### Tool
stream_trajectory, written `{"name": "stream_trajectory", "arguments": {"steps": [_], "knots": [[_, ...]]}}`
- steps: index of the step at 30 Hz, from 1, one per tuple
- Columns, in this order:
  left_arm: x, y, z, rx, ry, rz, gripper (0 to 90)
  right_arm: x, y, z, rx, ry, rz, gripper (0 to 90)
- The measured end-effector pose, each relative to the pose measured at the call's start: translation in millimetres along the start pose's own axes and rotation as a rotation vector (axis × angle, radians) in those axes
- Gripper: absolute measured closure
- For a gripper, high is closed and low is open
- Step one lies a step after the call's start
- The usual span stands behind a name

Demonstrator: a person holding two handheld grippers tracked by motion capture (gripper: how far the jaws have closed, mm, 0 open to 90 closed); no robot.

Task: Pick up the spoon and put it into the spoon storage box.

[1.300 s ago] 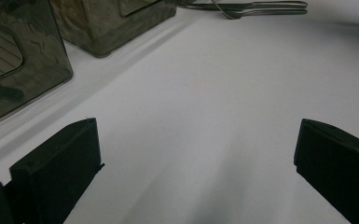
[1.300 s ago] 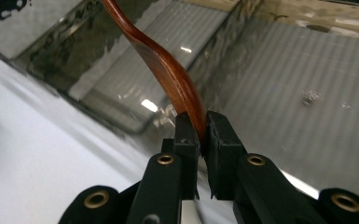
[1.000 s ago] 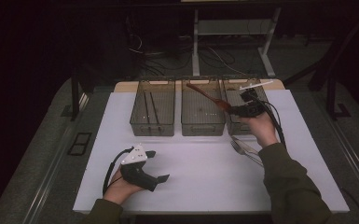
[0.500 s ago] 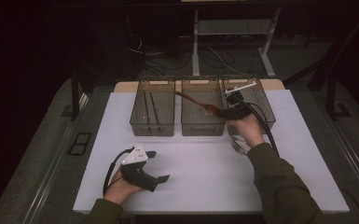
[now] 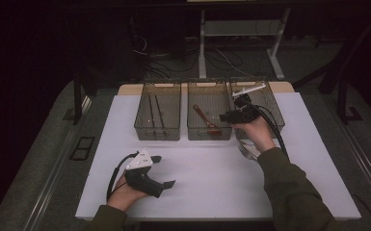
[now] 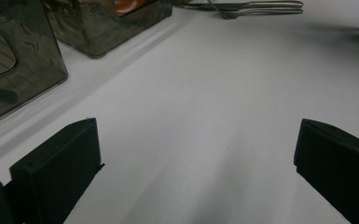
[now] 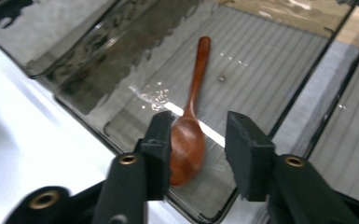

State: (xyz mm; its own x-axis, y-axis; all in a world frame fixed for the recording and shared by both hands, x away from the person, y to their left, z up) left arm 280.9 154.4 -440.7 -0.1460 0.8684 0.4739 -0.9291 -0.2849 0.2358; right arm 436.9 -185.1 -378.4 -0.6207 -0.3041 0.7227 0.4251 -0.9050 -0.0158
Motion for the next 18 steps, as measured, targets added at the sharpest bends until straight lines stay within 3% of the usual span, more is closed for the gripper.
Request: {"name": "stream_trajectory", "arguments": {"steps": [7,18], "knots": [[-0.3,-0.1,-0.2,0.002,-0.001,-0.001,0.0,10.3,-1.3,0.5,0.052,0.053,0.047,46.9],[-0.5,-0.1,-0.2,0.002,-0.003,-0.002,0.0,37.1,4.3,-9.4,0.144,0.133,0.118,42.2]]}}
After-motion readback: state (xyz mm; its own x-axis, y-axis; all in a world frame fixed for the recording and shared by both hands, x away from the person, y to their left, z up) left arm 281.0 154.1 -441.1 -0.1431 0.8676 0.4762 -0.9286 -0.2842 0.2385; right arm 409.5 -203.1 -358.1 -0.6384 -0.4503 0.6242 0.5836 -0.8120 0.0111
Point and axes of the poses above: each handheld gripper's, and its own axes: x roughly backward along the jaws, z roughly out of its top, y roughly to its right, the point moved 1 cm from there along -x, roughly forward along the jaws, and after that the axes turned 15 degrees about -z, right-handed, at the moved point
